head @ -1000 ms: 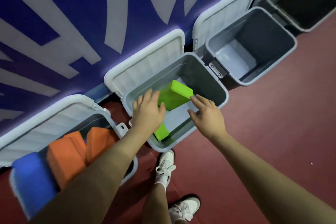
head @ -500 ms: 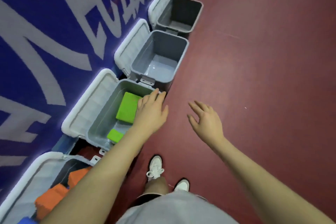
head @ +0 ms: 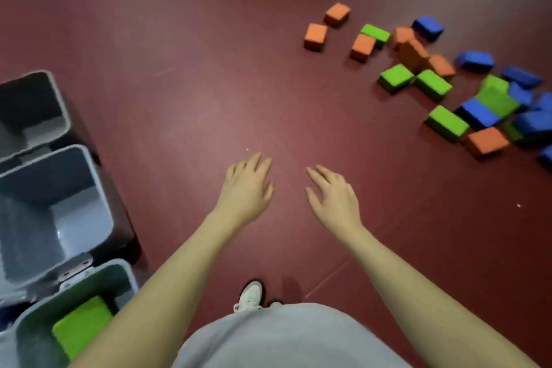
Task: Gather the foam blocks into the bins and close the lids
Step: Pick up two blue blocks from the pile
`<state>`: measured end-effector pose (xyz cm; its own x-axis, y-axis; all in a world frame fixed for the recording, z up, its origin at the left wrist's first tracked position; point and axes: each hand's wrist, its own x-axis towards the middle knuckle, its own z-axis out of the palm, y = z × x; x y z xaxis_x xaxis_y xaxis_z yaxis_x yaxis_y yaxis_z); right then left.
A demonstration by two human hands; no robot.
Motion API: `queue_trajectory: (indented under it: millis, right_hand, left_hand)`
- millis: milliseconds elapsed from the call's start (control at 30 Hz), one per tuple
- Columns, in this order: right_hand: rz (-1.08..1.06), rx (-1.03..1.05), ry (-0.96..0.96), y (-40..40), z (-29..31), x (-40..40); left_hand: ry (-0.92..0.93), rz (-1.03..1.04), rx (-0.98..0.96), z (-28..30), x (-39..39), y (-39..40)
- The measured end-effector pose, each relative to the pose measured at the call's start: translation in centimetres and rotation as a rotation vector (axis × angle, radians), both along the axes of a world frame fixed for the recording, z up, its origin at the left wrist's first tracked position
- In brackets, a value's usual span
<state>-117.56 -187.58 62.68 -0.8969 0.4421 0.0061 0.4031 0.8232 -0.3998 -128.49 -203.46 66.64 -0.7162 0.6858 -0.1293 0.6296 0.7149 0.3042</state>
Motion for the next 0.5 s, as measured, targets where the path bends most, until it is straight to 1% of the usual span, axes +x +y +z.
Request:
queue_trajectory:
  millis: [133,233,400,500]
  right_hand:
    - [-0.283,0.004,-0.026,4.1,0.5,3.8]
    - [-0.463,0.018,-0.024,6.7,0.7,6.9]
    - [-0.7,0.021,-0.058,11.7,1.5,12.3]
    - [-0.801,0.021,-0.064,16.0,1.9,15.0]
  left_hand:
    - [0.006,-0.27,-0.019,-0.1,-0.5,7.4]
    - [0.015,-0.457,-0.024,-0.4,0.5,12.8]
    - [0.045,-0.708,-0.031,-0.3,3.7,22.3]
    - [0.06,-0.806,-0.033,-0.1,6.0,28.6]
